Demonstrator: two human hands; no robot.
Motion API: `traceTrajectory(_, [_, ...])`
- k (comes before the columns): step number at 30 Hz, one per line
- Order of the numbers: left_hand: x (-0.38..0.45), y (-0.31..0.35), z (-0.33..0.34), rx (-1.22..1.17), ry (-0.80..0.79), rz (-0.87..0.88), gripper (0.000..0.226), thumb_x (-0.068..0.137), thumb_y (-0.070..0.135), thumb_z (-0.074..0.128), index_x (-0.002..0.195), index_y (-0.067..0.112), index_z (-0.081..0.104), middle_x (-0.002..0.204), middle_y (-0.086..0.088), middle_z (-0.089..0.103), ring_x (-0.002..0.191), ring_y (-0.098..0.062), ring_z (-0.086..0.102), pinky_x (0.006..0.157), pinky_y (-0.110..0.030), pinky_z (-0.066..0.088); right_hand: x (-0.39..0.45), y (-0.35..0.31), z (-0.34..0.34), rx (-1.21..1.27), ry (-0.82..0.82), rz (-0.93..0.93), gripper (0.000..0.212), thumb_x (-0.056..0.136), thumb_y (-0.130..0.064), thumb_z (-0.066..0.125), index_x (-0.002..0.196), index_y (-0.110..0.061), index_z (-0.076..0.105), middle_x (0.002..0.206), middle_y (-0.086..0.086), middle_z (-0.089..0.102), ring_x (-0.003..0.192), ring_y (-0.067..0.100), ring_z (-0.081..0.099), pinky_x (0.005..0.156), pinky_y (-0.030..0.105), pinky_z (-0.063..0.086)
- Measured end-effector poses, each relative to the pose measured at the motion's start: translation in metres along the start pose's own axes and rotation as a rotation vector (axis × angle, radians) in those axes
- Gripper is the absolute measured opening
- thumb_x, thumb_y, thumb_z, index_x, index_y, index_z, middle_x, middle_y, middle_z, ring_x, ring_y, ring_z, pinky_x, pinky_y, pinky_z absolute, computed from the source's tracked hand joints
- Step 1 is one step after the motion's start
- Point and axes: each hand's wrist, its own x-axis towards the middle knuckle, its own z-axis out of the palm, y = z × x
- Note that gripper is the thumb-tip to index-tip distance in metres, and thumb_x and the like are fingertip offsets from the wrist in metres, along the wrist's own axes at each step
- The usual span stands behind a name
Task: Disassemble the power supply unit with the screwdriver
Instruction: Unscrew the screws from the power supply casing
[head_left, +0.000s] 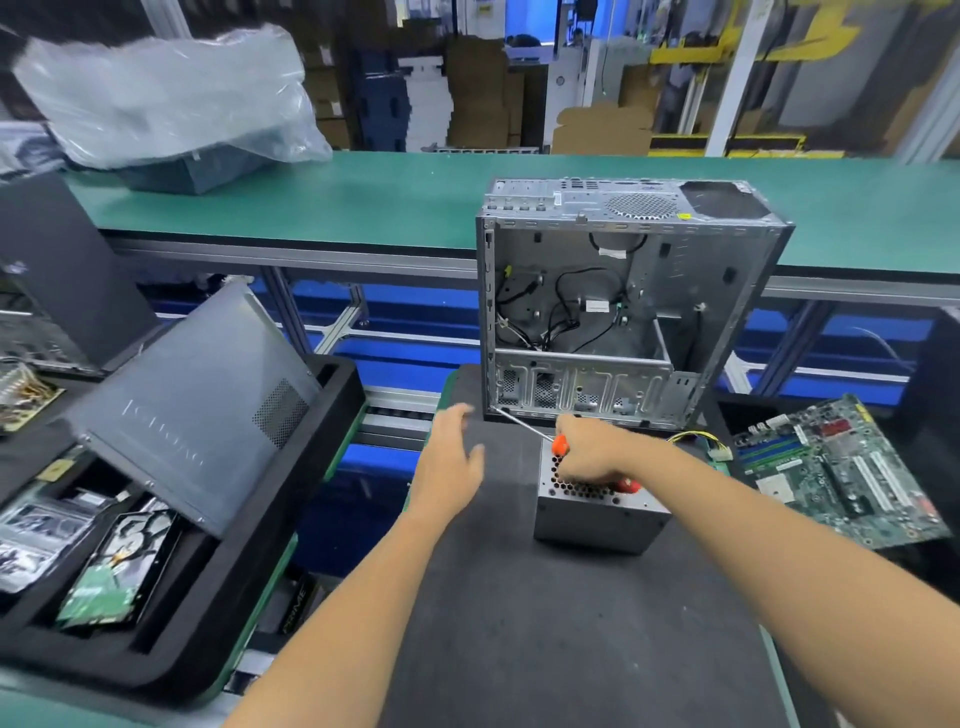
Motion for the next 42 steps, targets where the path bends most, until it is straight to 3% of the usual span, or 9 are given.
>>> traceTrajectory(2, [0.010, 0.022, -0.002, 0.071, -0.043, 0.119, 0.053, 0.093, 0.022, 0.058, 0.140, 0.029, 0.033, 0.121, 0.011, 0.038, 0.088, -0.011, 0.049, 0.078, -0.027, 0.047, -0.011, -0.001, -0.016, -0.015, -0.021, -0.038, 0.024, 0.084, -0.005, 0.057, 0.102, -0.012, 0.044, 0.086, 0.001, 0.048, 0.065, 0.012, 0.045, 0.043, 0.017, 0.040])
traceTrajectory(4, [0.016, 0.035, -0.003, 0.150, -0.082, 0.211, 0.036, 0.097, 0.022, 0.052, 0.132, 0.023, 0.048, 0.114, 0.006, 0.044, 0.087, -0.014, 0.051, 0.078, -0.032, 0.048, -0.022, -0.003, -0.033, -0.071, -0.003, -0.092, 0.028, 0.084, -0.008, 0.065, 0.103, -0.016, 0.047, 0.091, -0.001, 0.051, 0.067, 0.010, 0.049, 0.049, 0.018, 0.038])
traceTrajectory(7, [0.016, 0.043, -0.001, 0.205, -0.118, 0.274, 0.019, 0.098, 0.018, 0.048, 0.100, 0.014, 0.066, 0.094, 0.000, 0.061, 0.093, -0.022, 0.055, 0.079, -0.037, 0.046, -0.041, -0.007, -0.060, -0.105, 0.046, -0.162, 0.032, 0.079, -0.012, 0.074, 0.106, -0.018, 0.057, 0.089, -0.004, 0.057, 0.064, 0.009, 0.058, 0.051, 0.020, 0.044])
traceTrajectory(12, [0.003, 0.059, 0.002, 0.039, -0.156, 0.280, 0.016, 0.093, 0.017, 0.059, 0.094, 0.014, 0.074, 0.088, 0.004, 0.071, 0.082, -0.011, 0.054, 0.074, -0.025, 0.042, -0.065, -0.011, -0.097, 0.004, 0.106, -0.260, 0.029, 0.076, -0.008, 0.074, 0.103, -0.014, 0.066, 0.098, 0.001, 0.069, 0.086, 0.023, 0.070, 0.075, 0.033, 0.057])
traceTrajectory(18, [-0.011, 0.072, 0.000, -0.147, -0.324, 0.227, 0.017, 0.088, 0.012, 0.067, 0.072, 0.016, 0.070, 0.077, -0.002, 0.058, 0.075, -0.004, 0.057, 0.068, -0.017, 0.039, -0.080, -0.012, -0.097, 0.214, 0.351, -0.320, 0.021, 0.074, -0.013, 0.080, 0.089, -0.013, 0.065, 0.077, 0.003, 0.072, 0.061, 0.017, 0.071, 0.055, 0.022, 0.053])
traceTrajectory(21, [-0.016, 0.077, 0.001, -0.104, -0.351, 0.226, 0.008, 0.087, 0.009, 0.067, 0.087, 0.007, 0.075, 0.074, 0.005, 0.056, 0.066, 0.001, 0.050, 0.066, -0.011, 0.038, -0.080, -0.014, -0.089, 0.239, 0.455, -0.319, 0.020, 0.076, -0.020, 0.079, 0.084, -0.013, 0.062, 0.067, 0.002, 0.070, 0.052, 0.014, 0.068, 0.048, 0.020, 0.049])
traceTrajectory(25, [-0.024, 0.078, 0.006, -0.116, -0.379, 0.186, 0.011, 0.085, -0.002, 0.065, 0.086, 0.006, 0.072, 0.081, 0.000, 0.068, 0.074, -0.009, 0.061, 0.070, -0.006, 0.044, -0.077, -0.021, -0.076, 0.156, 0.457, -0.293, 0.017, 0.078, -0.018, 0.074, 0.083, -0.010, 0.060, 0.075, 0.007, 0.068, 0.048, 0.016, 0.067, 0.050, 0.035, 0.057])
traceTrajectory(31, [-0.032, 0.073, 0.011, -0.005, -0.350, 0.200, 0.010, 0.086, -0.003, 0.064, 0.087, 0.003, 0.071, 0.094, -0.007, 0.064, 0.086, -0.020, 0.064, 0.083, -0.026, 0.051, -0.074, -0.025, -0.065, 0.111, 0.454, -0.275, 0.016, 0.079, -0.018, 0.071, 0.080, -0.011, 0.057, 0.072, 0.006, 0.067, 0.047, 0.018, 0.066, 0.053, 0.038, 0.057])
traceTrajectory(42, [-0.033, 0.063, 0.011, -0.057, -0.317, 0.149, 0.009, 0.082, 0.004, 0.071, 0.080, 0.013, 0.070, 0.087, 0.005, 0.063, 0.078, -0.005, 0.060, 0.073, -0.008, 0.045, -0.080, -0.028, -0.068, 0.094, 0.498, -0.256, 0.016, 0.080, -0.020, 0.071, 0.085, -0.009, 0.060, 0.071, 0.001, 0.063, 0.059, 0.022, 0.063, 0.057, 0.034, 0.053])
